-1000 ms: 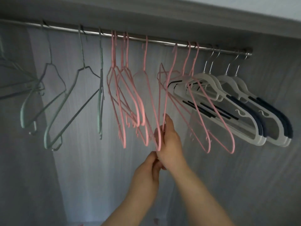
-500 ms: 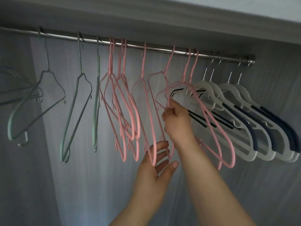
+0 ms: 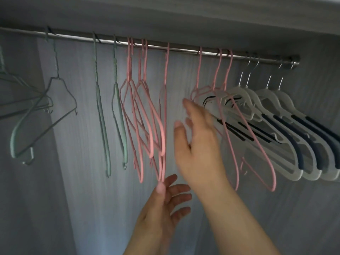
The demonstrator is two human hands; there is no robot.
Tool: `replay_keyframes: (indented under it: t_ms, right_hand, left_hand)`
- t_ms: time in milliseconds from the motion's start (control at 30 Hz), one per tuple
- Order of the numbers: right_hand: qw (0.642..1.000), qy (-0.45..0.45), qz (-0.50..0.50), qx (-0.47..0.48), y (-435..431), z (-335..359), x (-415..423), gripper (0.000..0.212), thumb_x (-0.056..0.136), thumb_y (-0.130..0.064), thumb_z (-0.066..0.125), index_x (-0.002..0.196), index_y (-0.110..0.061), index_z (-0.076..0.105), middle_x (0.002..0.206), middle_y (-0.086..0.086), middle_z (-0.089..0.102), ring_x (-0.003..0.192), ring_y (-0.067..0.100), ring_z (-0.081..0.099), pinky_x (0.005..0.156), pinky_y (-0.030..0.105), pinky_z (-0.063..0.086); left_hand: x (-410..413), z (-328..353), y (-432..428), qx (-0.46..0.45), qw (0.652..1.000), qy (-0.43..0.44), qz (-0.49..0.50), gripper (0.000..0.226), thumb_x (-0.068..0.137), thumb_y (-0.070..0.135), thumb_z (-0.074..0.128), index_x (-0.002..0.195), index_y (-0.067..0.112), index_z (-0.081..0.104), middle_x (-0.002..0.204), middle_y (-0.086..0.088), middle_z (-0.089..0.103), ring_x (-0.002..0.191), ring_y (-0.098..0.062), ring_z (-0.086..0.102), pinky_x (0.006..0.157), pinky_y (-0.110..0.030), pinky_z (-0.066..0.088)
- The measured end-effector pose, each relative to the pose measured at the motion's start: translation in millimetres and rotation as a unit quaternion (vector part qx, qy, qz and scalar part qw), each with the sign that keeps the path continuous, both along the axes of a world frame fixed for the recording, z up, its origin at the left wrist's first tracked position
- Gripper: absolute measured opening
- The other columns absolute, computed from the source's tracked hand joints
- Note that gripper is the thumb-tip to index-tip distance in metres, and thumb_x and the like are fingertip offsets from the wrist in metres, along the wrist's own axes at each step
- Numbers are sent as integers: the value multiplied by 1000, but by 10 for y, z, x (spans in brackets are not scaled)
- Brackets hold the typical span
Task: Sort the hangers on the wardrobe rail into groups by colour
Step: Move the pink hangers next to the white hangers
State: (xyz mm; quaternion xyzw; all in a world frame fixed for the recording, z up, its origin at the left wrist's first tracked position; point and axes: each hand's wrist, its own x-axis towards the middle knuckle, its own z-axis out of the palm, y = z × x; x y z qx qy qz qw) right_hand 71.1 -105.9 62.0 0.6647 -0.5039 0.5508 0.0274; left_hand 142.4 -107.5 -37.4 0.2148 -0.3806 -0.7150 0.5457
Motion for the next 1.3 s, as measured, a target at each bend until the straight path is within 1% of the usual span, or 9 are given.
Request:
replay_keyframes:
  t_ms: [133, 200, 300, 600, 700, 833, 1033, 1167, 1300]
  right_hand:
    - [977, 82, 13, 195, 13, 39, 114, 61, 97, -24, 36, 148, -18, 3, 154, -2, 19, 136, 12, 31, 93, 11, 21]
    - [968, 96, -1, 232, -27, 73, 124, 61, 98, -26, 33, 148, -18, 0, 144, 1, 38, 121, 14, 48, 83, 10, 32]
    - [970, 93, -35, 220, -103, 96, 131, 58, 99, -24, 31, 149, -20, 3, 88, -3, 57, 69, 10, 54, 55, 16, 40]
    - [985, -7, -102, 139, -207, 59, -88, 44, 95, -19, 37, 139, -21, 38, 57, -6, 40, 54, 12, 46, 55, 23, 43]
    - [984, -6, -124, 125, -207, 51, -132, 42, 95, -18, 38, 137, -19, 40, 64, -2, 51, 62, 17, 56, 61, 25, 48]
    - [974, 50, -189, 118, -155, 25, -111, 43, 95, -21, 42, 137, -12, 38, 112, 15, 62, 103, 30, 59, 87, 34, 49]
    - [989, 84, -110, -55, 70, 188, 279, 36, 92, -12, 48, 128, -10, 53, 125, 8, 55, 114, 19, 53, 90, 9, 31]
    - [993, 84, -38, 71, 94, 386, 549, 34, 96, -13, 38, 129, -12, 46, 119, 6, 59, 87, 12, 52, 62, 11, 34]
    - [979, 63, -25, 194, -166, 456, 624, 37, 96, -13, 34, 132, -5, 37, 125, 12, 55, 107, 26, 56, 87, 21, 43]
  left_hand:
    - [38, 39, -14, -3, 1000, -1, 7, 38, 57, 43, 57, 87, 21, 64, 67, -1, 72, 58, -11, 67, 66, -36, 43]
    - [55, 21, -30, -15, 999, -22, 26, 37, 67, 42, 52, 93, 17, 62, 66, -3, 70, 58, -12, 65, 61, -34, 47]
    - [67, 1, -4, -48, 996, -56, 40, 33, 73, 42, 56, 93, 17, 63, 62, -2, 66, 56, -12, 60, 49, -21, 47]
    - [173, 68, -33, -164, 977, -133, 44, 33, 71, 39, 58, 98, 21, 65, 71, 9, 66, 67, -5, 59, 63, -17, 48]
    - [257, 85, -64, -139, 978, -136, 74, 35, 75, 45, 64, 101, 20, 65, 71, 10, 66, 71, -5, 61, 65, -17, 49]
    - [328, 48, -54, -101, 983, -125, 88, 41, 68, 43, 60, 99, 18, 65, 72, 8, 66, 70, -5, 61, 64, -16, 49]
    - [506, 27, -17, -75, 991, -61, 89, 63, 45, 45, 71, 99, 13, 61, 64, 8, 64, 62, -4, 60, 57, -15, 50]
    - [609, 46, 4, -66, 994, -27, 87, 96, 17, 61, 82, 98, 12, 62, 64, 3, 67, 58, -6, 61, 53, -16, 50]
    - [692, 101, 18, -72, 995, -27, 70, 101, 19, 65, 80, 104, 14, 61, 71, 2, 70, 62, -7, 63, 56, -17, 50]
